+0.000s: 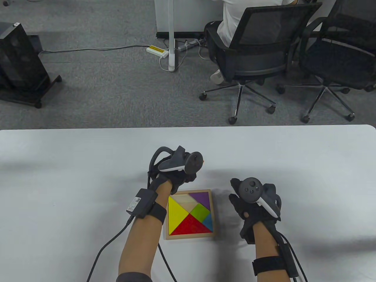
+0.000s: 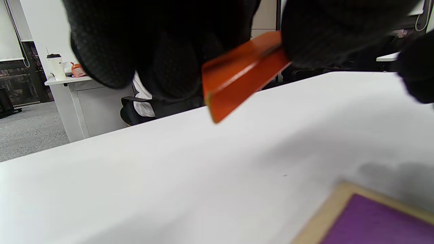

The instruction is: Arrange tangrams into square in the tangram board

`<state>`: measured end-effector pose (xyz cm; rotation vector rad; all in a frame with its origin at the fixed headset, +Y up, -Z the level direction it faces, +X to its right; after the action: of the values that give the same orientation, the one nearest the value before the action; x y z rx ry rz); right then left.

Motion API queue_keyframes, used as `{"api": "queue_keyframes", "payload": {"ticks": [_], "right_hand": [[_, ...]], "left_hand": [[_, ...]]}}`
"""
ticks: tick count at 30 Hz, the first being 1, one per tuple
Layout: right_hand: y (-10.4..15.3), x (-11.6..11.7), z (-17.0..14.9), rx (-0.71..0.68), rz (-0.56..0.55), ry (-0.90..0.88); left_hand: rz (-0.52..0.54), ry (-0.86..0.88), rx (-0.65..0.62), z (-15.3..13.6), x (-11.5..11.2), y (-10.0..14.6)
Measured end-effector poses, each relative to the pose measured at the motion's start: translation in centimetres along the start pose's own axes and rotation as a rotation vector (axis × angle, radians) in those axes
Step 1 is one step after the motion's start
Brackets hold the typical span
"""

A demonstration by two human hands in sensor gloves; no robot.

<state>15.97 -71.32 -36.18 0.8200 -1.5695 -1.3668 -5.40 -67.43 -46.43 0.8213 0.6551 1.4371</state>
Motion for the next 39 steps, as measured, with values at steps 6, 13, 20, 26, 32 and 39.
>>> {"api": "queue_keyframes", "payload": {"ticks": [6,13,20,26,32,39], "right_hand": [[1.2,-1.1,3.1,-0.171,-0.097,-0.017],[2.4,-1.6,5.8,-0.356,-0.145,-0.073],[2.7,-1.1,7.2,-0.444,-0.148,-0.073],[2.6,-0.2,8.1,-0.461,-0.126,0.001],[2.6,0.4,8.8,-0.472,-0.117,0.046],[2.9,1.1,9.9,-0.482,-0.144,0.129]], "left_hand": [[0.006,0.083,0.01,0.8,3.1,3.7],[-0.011,0.221,0.026,1.5,4.1,6.9],[-0.041,0.375,0.027,1.4,1.4,8.5],[-0.044,0.555,0.012,0.8,-0.5,9.0],[-0.074,0.643,0.008,0.1,-1.3,9.4],[-0.124,0.779,-0.009,0.1,-2.0,9.4]]}}
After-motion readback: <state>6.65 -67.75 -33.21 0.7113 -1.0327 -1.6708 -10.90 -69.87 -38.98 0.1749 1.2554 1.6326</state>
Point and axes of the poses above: the tracker on the back of each hand, its own z axis roughly to the thumb side, its own y axis roughly from the fingertips to the wrist, x = y × z, the point moved 2 cm from there along -y, roughly from the wrist to the fingertips, and after that the axes turned 7 degrees about z, right-handed, at the moved point
